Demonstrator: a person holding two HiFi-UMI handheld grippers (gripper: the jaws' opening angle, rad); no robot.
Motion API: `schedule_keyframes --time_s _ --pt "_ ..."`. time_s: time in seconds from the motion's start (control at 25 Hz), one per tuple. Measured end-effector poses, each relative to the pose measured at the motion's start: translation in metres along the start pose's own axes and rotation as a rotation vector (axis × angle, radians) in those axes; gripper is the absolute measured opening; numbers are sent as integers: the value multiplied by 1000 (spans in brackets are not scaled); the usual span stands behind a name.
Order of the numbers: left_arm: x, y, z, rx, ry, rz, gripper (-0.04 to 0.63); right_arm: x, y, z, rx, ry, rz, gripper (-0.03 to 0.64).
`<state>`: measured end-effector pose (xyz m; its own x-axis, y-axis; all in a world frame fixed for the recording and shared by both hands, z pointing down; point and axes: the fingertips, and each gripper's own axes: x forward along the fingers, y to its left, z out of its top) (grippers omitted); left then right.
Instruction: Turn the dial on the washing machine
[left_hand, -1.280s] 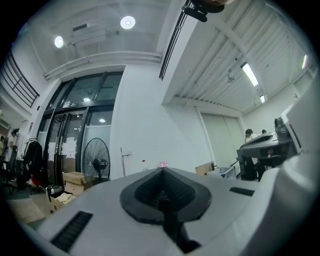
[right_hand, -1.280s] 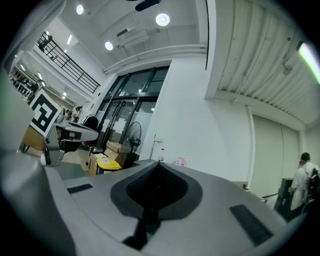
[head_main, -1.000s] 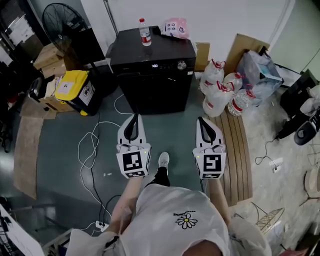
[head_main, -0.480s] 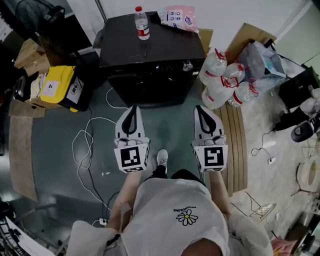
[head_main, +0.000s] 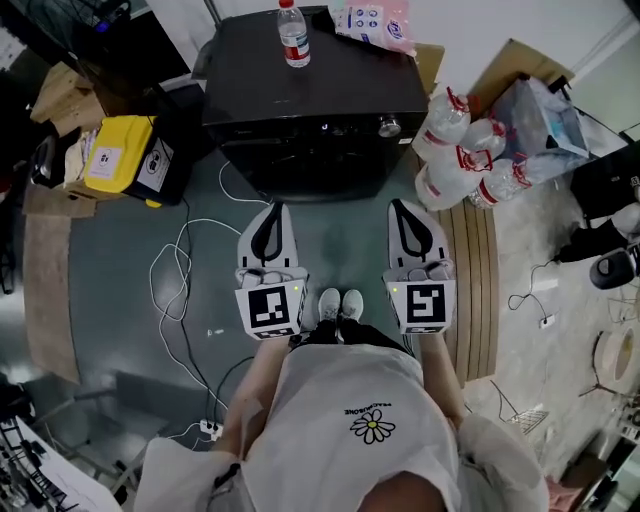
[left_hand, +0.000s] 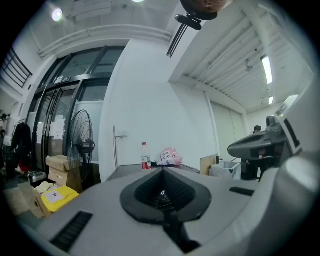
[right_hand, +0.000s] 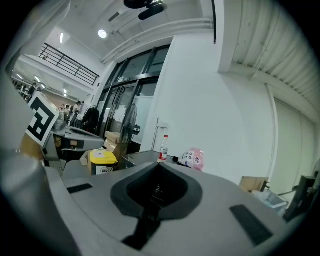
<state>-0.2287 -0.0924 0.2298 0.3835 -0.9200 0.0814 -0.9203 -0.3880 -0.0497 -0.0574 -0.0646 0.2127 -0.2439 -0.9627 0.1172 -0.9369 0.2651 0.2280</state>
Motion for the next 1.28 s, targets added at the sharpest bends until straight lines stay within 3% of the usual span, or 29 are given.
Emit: schedule_keyframes --time_s 0.32,0.56,0.76,0.92,1.16,1.28 --pt "10 -4 8 5 -14 18 -2 9 0 -3 -46 -11 38 5" --pt "19 -6 10 -53 -27 -1 -2 11 -11 -12 -30 7 -13 5" --pt "31 -25 19 -9 -43 -7 -2 5 -36 -18 -34 0 -41 5" --pt "45 -48 27 11 -69 27 -2 7 -73 -17 -32 -33 -33 5" --pt "62 -85 39 7 -99 145 -2 -3 -110 -20 -62 -86 81 5" --pt "71 -113 42 3 -91 164 -2 -11 -137 -21 -61 -95 90 5"
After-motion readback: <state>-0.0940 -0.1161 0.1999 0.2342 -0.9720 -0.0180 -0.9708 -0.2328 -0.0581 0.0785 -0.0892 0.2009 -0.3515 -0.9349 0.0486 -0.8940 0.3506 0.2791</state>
